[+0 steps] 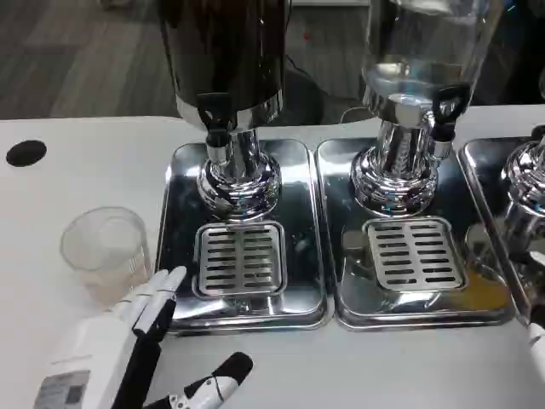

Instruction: Grasp the cup under the faucet to collect the drink, then remove the cup.

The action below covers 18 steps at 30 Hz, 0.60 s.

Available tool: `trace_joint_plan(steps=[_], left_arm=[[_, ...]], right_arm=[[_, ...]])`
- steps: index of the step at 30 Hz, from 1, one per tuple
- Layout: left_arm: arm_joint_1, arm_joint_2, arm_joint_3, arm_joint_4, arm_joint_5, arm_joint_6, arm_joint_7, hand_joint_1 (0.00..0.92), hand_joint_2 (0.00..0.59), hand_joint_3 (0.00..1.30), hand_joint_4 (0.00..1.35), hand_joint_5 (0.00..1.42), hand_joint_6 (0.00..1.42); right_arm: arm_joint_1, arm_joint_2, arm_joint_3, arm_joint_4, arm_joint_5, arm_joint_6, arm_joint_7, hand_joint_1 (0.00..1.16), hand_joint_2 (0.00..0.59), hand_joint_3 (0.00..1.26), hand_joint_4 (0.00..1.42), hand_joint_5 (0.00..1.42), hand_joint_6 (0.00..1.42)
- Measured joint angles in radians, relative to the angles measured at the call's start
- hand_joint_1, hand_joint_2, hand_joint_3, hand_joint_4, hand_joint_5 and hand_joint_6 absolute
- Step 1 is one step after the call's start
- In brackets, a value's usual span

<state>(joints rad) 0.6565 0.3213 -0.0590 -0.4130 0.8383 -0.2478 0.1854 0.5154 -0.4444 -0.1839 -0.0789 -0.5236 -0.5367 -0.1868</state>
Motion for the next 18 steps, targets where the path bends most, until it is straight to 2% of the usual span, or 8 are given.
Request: trace_joint_plan(steps=[18], left_arm=[[0.013, 0.0, 0.001, -0.002, -0.006, -0.001, 0.005, 0.0, 0.149, 0.12, 0.04, 0.15, 0.27]], right_arm=[[0.003, 0.0, -0.001, 0.0, 0.002, -0.002, 0.0, 0.37, 0.586, 0.22, 0.03, 0.01, 0.0]])
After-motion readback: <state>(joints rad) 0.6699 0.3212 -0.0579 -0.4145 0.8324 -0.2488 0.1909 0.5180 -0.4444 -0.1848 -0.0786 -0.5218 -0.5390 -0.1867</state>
